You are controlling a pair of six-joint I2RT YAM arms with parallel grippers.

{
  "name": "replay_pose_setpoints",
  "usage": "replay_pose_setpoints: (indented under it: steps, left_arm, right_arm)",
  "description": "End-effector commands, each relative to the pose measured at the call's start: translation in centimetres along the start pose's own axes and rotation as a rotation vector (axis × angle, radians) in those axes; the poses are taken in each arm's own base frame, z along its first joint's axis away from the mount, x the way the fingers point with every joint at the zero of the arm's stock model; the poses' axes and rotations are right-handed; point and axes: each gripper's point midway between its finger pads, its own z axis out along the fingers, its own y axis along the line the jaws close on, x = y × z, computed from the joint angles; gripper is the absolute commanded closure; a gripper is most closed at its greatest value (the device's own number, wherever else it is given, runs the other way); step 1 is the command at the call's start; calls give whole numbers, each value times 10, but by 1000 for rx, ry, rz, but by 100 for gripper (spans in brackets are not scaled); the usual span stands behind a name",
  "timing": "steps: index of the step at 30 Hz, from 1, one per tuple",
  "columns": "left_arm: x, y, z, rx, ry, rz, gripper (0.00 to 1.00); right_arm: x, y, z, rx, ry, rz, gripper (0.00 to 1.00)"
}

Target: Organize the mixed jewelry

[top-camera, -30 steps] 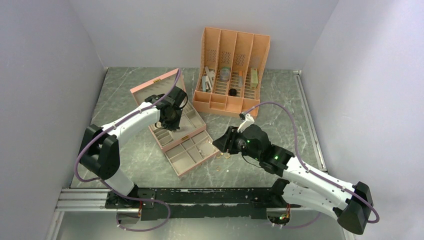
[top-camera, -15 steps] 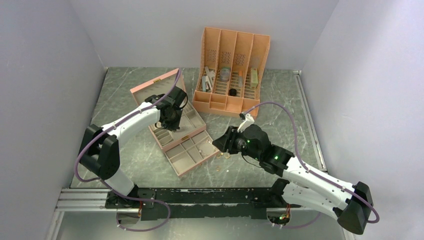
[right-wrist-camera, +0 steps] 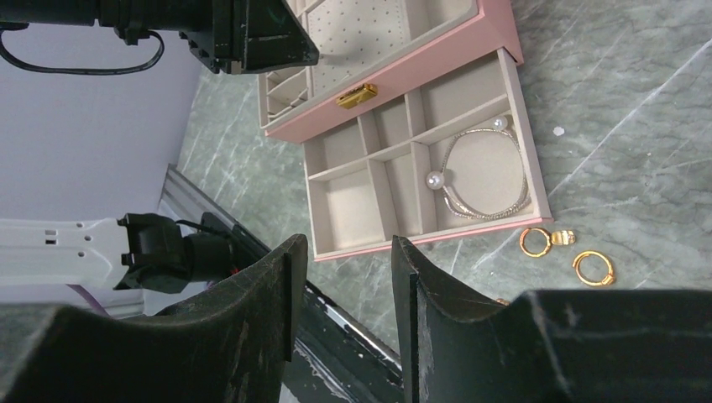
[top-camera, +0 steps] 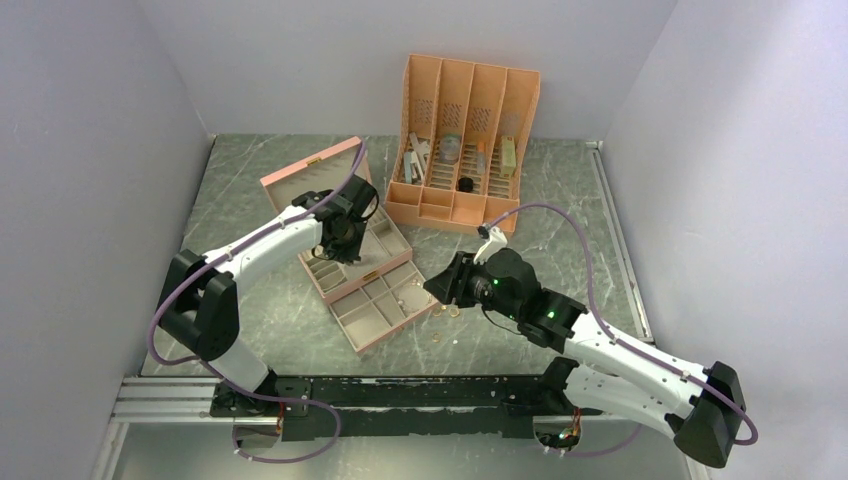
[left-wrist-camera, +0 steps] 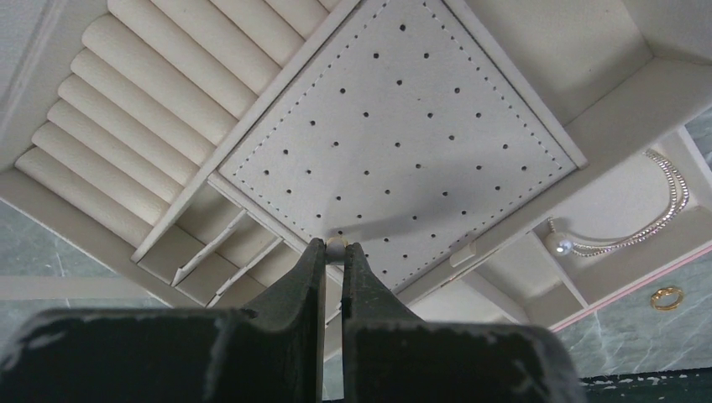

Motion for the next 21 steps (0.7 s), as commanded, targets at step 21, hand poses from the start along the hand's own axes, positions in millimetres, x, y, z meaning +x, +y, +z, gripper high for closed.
replay_pose_setpoints:
  steps: [21]
  left_arm:
    - [-1, -8, 3, 27, 6, 27, 95]
  right_arm:
    - [1, -1, 2, -6, -4, 6, 55]
